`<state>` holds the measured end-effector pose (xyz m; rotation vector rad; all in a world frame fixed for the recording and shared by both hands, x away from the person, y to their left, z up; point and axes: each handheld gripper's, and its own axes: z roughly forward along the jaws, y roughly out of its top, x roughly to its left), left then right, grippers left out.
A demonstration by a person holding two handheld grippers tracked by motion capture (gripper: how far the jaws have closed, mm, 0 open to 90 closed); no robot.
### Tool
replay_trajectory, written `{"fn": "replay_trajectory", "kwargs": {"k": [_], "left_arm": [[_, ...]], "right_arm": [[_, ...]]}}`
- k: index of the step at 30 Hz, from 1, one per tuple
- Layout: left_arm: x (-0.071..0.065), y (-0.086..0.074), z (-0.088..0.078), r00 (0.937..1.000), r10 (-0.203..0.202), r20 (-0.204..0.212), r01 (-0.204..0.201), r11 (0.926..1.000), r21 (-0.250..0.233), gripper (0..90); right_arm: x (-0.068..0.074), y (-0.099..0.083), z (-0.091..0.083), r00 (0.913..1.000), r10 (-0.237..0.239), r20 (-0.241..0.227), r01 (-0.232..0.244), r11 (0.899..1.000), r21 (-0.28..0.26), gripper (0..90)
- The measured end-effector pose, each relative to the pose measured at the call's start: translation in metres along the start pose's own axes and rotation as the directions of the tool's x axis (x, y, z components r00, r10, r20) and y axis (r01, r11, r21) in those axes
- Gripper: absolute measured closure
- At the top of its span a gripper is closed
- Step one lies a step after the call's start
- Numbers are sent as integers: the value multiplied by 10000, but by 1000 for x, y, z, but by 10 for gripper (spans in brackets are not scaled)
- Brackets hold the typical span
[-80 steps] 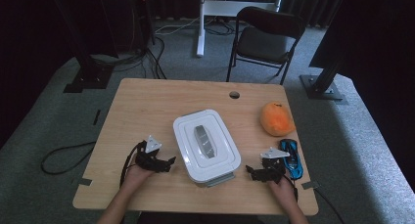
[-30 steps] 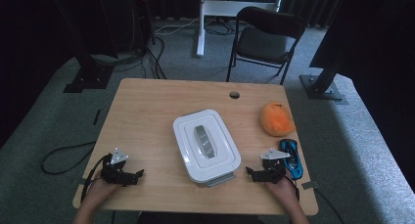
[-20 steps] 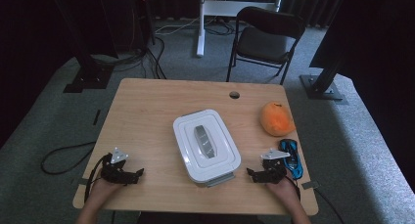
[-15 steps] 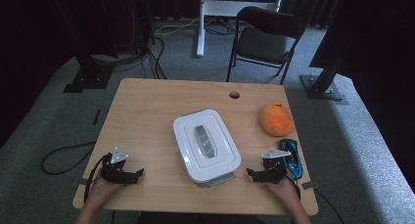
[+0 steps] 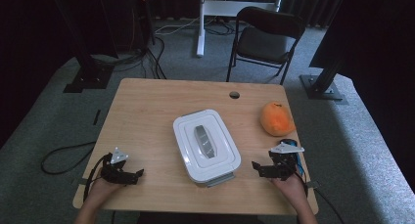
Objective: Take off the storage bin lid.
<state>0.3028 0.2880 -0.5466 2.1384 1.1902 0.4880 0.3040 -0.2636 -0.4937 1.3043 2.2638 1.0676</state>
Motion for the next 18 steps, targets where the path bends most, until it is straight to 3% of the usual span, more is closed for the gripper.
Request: {"fn": "replay_trajectory", "kwargs": {"k": [7, 18], "left_arm": [[0, 0, 0, 9998, 144, 118, -144, 9999, 5, 1], [-1, 0, 0, 9996, 210, 176, -210, 9998, 1, 1]], "right_arm": [[0, 10, -18, 9997, 241, 3, -241, 9986, -467, 140], [11, 38, -44, 9998, 155, -141, -171, 9928, -1185, 140]]}}
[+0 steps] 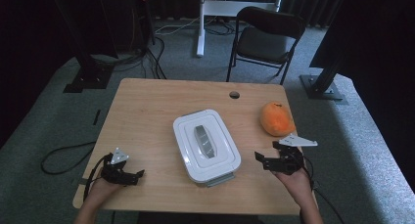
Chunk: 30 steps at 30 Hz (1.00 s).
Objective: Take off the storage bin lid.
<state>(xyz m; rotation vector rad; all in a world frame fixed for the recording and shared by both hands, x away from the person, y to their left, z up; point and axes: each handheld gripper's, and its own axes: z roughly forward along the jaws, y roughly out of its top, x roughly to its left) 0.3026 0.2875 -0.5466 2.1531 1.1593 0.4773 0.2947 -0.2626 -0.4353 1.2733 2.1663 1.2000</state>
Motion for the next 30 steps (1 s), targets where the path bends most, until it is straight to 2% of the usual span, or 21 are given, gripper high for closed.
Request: {"fn": "replay_trajectory", "kwargs": {"k": [9, 10, 13, 21, 26, 30], "left_arm": [[0, 0, 0, 10000, 23, 52, -23, 10000, 2, 1], [0, 1, 1, 10000, 37, 77, -37, 10000, -11, 1], [0, 1, 1, 10000, 45, 83, -45, 10000, 8, 1], [0, 1, 1, 10000, 38, 85, -38, 10000, 19, 1], [0, 1, 1, 9999, 45, 90, -45, 10000, 11, 1], [0, 1, 1, 10000, 43, 88, -43, 10000, 9, 1]], "right_arm": [[19, 33, -7, 9992, -127, -383, 107, 9986, -513, 140], [25, 42, -6, 9980, -64, -626, 28, 9984, -572, 140], [36, 53, -2, 9963, -191, -835, 135, 9976, -680, 140], [72, 73, 26, 9857, -831, -1463, 777, 9961, -421, 139], [87, 78, 44, 9798, -986, -1741, 995, 9950, -34, 139], [98, 82, 55, 9743, -1130, -1950, 1162, 9932, 52, 140]]}}
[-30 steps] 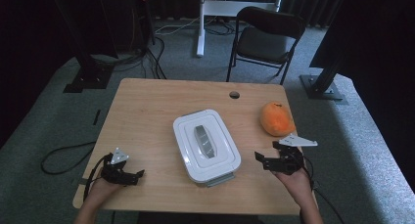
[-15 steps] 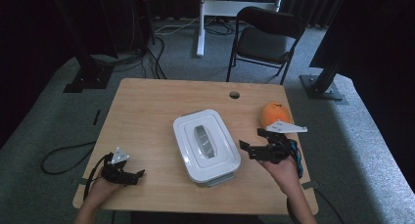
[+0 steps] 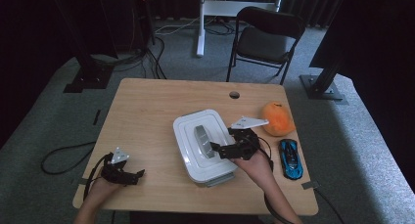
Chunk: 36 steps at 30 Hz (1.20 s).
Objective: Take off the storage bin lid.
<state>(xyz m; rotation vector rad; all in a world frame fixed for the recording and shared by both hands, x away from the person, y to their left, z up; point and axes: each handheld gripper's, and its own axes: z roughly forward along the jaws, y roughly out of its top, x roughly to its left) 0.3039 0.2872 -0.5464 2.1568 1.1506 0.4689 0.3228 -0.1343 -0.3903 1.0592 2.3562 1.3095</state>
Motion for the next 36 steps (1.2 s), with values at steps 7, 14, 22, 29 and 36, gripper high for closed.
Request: {"fn": "replay_trajectory", "kwargs": {"k": [7, 14, 22, 29, 36], "left_arm": [[0, 0, 0, 10000, -15, -3, 15, 10000, -12, 1], [0, 0, 0, 10000, -11, -4, 11, 10000, -17, 1], [0, 0, 0, 10000, -20, -2, 20, 10000, -21, 1], [0, 0, 0, 10000, 10, 7, -10, 10000, -9, 1], [0, 0, 0, 10000, 9, 8, -9, 10000, -12, 2]], "right_arm": [[15, 9, 22, 9993, -303, -232, 311, 9989, 351, 158], [22, 12, 39, 9988, -432, 232, 416, 9969, 662, 230], [25, 7, 46, 9963, -559, 647, 503, 9951, 847, 327], [28, 7, 46, 9961, -698, 541, 640, 9927, 1019, 494], [30, 7, 45, 9975, -649, 261, 623, 9938, 921, 609]]}}
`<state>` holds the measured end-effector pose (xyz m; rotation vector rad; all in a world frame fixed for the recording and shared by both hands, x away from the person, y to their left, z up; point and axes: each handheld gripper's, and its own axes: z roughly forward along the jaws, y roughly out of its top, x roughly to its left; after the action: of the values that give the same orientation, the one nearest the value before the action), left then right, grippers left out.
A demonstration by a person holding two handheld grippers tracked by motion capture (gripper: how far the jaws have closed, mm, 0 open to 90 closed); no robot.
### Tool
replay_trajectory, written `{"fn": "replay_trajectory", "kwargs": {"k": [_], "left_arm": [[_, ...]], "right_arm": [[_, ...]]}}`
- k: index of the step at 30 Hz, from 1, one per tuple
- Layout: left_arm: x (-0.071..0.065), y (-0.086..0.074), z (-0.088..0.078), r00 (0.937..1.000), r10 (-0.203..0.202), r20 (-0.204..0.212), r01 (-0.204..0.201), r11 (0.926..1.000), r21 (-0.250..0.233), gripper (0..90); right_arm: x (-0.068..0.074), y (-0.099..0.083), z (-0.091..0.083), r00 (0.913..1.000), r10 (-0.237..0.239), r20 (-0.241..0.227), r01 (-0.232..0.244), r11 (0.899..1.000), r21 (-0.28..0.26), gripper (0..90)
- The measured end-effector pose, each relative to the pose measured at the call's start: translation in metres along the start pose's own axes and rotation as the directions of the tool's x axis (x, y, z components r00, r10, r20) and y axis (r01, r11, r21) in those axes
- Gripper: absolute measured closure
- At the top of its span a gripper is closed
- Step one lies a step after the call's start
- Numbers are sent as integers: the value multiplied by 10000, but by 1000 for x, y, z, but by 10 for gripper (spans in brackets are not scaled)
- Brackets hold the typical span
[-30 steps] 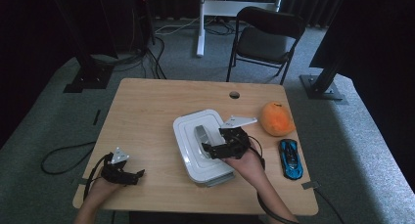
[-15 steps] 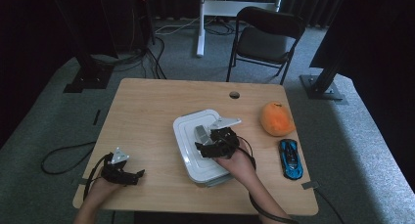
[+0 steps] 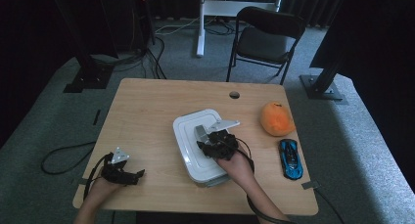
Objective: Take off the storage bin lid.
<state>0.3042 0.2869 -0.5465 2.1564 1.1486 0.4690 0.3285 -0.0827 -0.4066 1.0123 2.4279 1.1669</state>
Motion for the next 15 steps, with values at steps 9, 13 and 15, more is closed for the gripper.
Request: {"fn": "replay_trajectory", "kwargs": {"k": [9, 13, 15], "left_arm": [[0, 0, 0, 10000, 8, 0, -8, 10000, 10, 1], [0, 0, 0, 10000, -1, 0, 1, 10000, 5, 1], [0, 0, 0, 10000, 3, -1, -3, 10000, 5, 1]], "right_arm": [[-1, 7, -13, 9997, 19, -223, -26, 9995, -313, 681], [-1, 10, -17, 9996, 73, -291, -86, 9990, -436, 682], [-2, 11, -20, 9996, 94, -264, -107, 9986, -516, 681]]}}
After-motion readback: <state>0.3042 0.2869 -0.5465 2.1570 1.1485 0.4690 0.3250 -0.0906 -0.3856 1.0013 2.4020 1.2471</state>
